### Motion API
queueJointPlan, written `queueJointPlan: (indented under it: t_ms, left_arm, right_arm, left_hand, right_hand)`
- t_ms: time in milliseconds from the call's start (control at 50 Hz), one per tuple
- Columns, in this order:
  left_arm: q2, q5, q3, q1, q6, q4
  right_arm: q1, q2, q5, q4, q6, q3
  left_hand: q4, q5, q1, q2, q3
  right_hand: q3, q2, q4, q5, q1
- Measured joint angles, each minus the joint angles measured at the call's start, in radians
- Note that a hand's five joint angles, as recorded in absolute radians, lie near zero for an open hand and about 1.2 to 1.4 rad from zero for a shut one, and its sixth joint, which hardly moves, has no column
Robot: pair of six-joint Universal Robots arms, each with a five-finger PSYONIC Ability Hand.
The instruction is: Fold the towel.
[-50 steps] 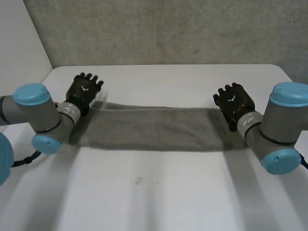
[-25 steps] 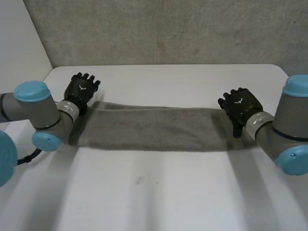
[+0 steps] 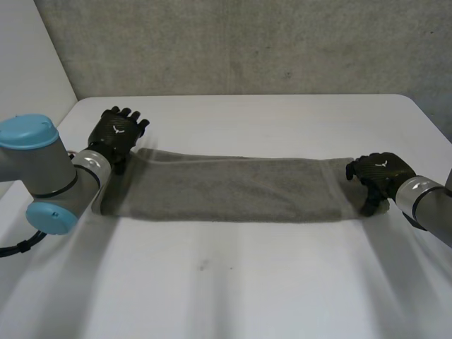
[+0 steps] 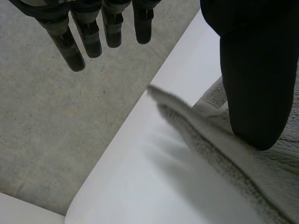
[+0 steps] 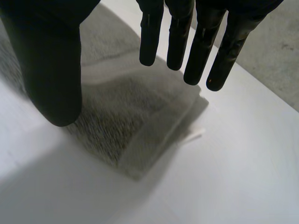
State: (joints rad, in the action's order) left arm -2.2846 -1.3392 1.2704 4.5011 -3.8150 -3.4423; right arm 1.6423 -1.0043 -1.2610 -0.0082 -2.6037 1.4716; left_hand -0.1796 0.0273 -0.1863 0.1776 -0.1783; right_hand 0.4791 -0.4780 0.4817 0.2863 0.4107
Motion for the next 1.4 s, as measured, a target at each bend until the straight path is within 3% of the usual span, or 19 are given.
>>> queueJointPlan:
  t_ms: [140, 220, 240, 320, 500, 640, 760, 860, 1000, 1080, 1180, 1320, 1400]
  left_arm:
    - [-0.005, 0.000, 0.005, 0.001, 0.000, -0.013]
    - [-0.005, 0.000, 0.010, 0.001, 0.000, -0.022]
    - [-0.005, 0.000, 0.011, 0.001, 0.000, -0.023]
    - [-0.004, 0.000, 0.012, 0.001, 0.001, -0.024]
    - [-0.011, 0.000, 0.022, -0.002, 0.003, -0.030]
    - [-0.025, -0.001, 0.039, -0.029, 0.003, -0.049]
    - [0.014, 0.000, 0.078, -0.049, 0.002, -0.053]
    - [0.077, 0.001, 0.121, -0.052, 0.006, -0.053]
    - [0.177, 0.002, 0.183, -0.049, 0.020, -0.054]
    - [0.212, 0.002, 0.207, -0.045, 0.025, -0.054]
    - [0.246, 0.003, 0.242, -0.038, 0.029, -0.054]
    - [0.252, 0.003, 0.270, -0.034, 0.029, -0.054]
    - [0.251, 0.003, 0.286, -0.035, 0.029, -0.054]
  right_arm:
    - [-0.019, 0.041, -0.005, -0.014, 0.030, -0.009]
    - [-0.026, 0.076, -0.005, -0.020, 0.041, -0.028]
    - [-0.028, 0.082, -0.006, -0.022, 0.044, -0.032]
    - [-0.037, 0.086, -0.016, -0.026, 0.050, -0.040]
    - [-0.111, 0.021, -0.101, -0.031, 0.115, -0.034]
    - [-0.229, -0.049, -0.138, -0.024, 0.297, -0.032]
    - [-0.246, -0.073, -0.156, -0.020, 0.373, -0.083]
    - [-0.137, -0.102, -0.178, -0.017, 0.359, -0.157]
    - [0.154, -0.097, -0.160, -0.038, 0.313, -0.260]
    - [0.319, -0.045, -0.110, -0.075, 0.314, -0.302]
    - [0.567, 0.083, 0.014, -0.164, 0.364, -0.326]
    - [0.704, 0.213, 0.072, -0.194, 0.452, -0.317]
    - [0.741, 0.276, 0.026, -0.185, 0.514, -0.313]
  left_hand:
    - [0.000, 0.000, 0.000, 0.000, 0.000]
    - [0.002, 0.000, 0.005, -0.001, 0.000]
    - [0.002, 0.000, 0.005, -0.001, 0.000]
    - [0.002, 0.000, 0.005, -0.002, 0.000]
    - [0.008, 0.000, 0.010, -0.008, 0.006]
    - [0.009, -0.001, 0.010, -0.009, 0.006]
    - [0.009, -0.001, 0.010, -0.010, 0.006]
    - [0.011, -0.001, 0.011, -0.011, 0.013]
    - [0.011, -0.001, 0.011, -0.012, 0.013]
    - [0.011, -0.001, 0.011, -0.012, 0.013]
    - [0.011, -0.001, 0.011, -0.012, 0.013]
    - [0.011, -0.001, 0.011, -0.012, 0.013]
    - [0.011, -0.001, 0.011, -0.012, 0.013]
  right_hand:
    - [0.048, -0.048, 0.046, 0.043, 0.039]
    - [0.297, -0.299, 0.277, 0.258, 0.248]
    - [0.503, -0.509, 0.502, 0.467, 0.442]
    - [0.693, -0.696, 0.700, 0.665, 0.539]
    - [0.696, -0.696, 0.708, 0.674, 0.539]
    - [0.703, -0.696, 0.708, 0.684, 0.539]
    - [0.704, -0.696, 0.708, 0.684, 0.539]
    - [0.709, -0.696, 0.712, 0.687, 0.540]
    - [0.716, -0.696, 0.712, 0.688, 0.540]
    - [0.716, -0.696, 0.712, 0.689, 0.540]
    - [0.716, -0.696, 0.712, 0.691, 0.540]
    - [0.716, -0.696, 0.712, 0.693, 0.540]
    - [0.281, -0.269, 0.295, 0.328, 0.191]
